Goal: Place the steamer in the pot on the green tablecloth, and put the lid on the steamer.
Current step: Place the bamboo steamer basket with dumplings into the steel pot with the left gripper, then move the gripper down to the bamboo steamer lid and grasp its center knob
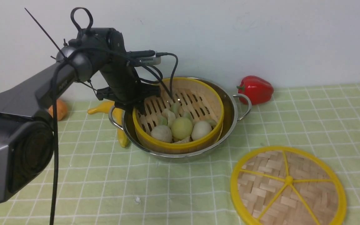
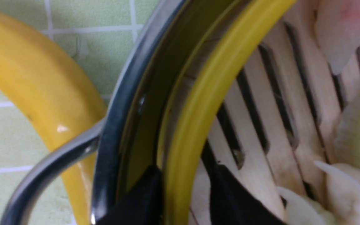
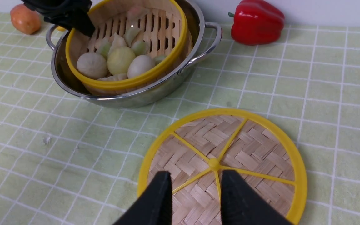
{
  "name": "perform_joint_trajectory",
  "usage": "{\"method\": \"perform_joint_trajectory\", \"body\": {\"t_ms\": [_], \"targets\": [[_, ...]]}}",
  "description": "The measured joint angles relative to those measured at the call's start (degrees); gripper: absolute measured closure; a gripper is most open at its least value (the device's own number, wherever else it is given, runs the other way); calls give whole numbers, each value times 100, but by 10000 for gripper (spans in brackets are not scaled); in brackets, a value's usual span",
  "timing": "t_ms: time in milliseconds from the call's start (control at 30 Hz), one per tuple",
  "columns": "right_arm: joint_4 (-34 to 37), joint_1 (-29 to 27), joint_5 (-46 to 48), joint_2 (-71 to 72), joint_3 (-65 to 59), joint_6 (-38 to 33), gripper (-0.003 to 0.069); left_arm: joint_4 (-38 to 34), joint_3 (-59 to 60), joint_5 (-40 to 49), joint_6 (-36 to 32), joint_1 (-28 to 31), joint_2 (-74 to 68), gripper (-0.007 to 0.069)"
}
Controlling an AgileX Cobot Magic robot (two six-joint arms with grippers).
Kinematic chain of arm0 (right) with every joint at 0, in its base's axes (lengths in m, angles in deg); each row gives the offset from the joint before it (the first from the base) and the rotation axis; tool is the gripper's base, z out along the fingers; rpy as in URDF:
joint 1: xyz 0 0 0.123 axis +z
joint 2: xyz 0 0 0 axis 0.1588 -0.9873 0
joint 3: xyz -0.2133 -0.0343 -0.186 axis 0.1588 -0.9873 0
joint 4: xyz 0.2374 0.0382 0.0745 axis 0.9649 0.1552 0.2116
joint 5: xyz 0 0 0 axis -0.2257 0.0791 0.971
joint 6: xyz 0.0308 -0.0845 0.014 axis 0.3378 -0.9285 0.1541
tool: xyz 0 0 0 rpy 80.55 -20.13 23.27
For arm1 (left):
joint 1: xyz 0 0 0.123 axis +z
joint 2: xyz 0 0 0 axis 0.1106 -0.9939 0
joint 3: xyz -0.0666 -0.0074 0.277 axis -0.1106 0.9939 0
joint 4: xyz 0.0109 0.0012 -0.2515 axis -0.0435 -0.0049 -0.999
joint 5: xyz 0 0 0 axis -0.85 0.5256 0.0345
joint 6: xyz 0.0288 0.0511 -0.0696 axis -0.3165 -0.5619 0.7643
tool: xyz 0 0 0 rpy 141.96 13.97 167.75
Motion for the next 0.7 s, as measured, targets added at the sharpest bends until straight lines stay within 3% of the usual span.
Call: {"method": "perform_joint_trajectory", "body": {"t_ms": [267,567,700], "targets": [[0,0,0,0,0,0,419,-99,-5,0,-61,0,80,250],[89,0,0,0,0,0,419,33,-5,623,-299,0,970,237],[542,0,-81,0,0,0,419,33,-5,659,-454,0,1370,238]]}}
